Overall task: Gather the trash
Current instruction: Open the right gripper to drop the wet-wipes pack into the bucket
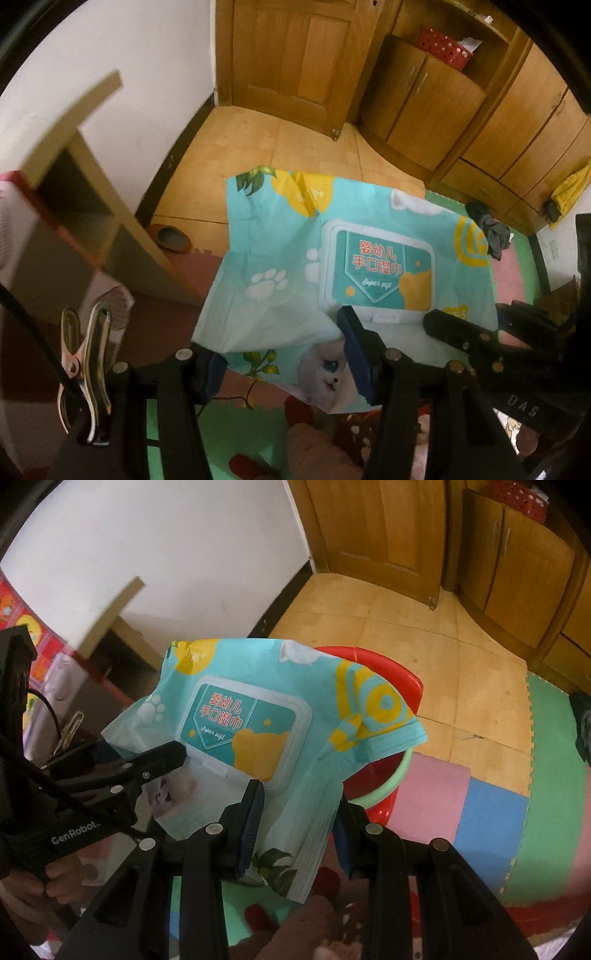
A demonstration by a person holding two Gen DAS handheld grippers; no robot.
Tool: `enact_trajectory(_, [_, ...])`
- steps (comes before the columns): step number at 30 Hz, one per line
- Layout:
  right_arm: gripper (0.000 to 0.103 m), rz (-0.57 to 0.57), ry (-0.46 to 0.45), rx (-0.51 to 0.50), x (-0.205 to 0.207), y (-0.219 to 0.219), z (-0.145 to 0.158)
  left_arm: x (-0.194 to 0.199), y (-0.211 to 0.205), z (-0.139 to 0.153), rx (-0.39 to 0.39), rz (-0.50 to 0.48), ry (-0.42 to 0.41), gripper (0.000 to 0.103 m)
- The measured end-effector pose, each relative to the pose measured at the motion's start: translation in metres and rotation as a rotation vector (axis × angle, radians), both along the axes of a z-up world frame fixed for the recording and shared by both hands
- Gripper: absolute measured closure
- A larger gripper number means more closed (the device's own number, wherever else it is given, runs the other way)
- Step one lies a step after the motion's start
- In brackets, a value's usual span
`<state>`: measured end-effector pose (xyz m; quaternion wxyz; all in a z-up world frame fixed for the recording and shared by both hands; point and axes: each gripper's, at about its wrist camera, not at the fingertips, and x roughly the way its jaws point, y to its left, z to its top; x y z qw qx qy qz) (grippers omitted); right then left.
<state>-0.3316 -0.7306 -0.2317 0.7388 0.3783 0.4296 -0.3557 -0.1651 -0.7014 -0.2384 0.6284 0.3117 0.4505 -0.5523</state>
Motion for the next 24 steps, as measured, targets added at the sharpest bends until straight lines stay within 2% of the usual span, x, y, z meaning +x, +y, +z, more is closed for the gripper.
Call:
enact_trajectory(13, [0.067,-0.008,0.054,0.026,-0.003,-0.054,-0.073,0.001,-0.064,-0.081,0.068,-0.014,0.040,0.044])
enact_trajectory(18, [0.067,-0.012,0.053,0.040,-0.005,-0.068,-0.089,0.003,-0.083,-0.101,0.098,0.002,0.064,0.044])
enact_trajectory(24, [0.067,-0.024,0.061,0.048,-0.007,-0.074,-0.098,0.002,-0.095,-0.112,0.148,0.015,0.089,0.041])
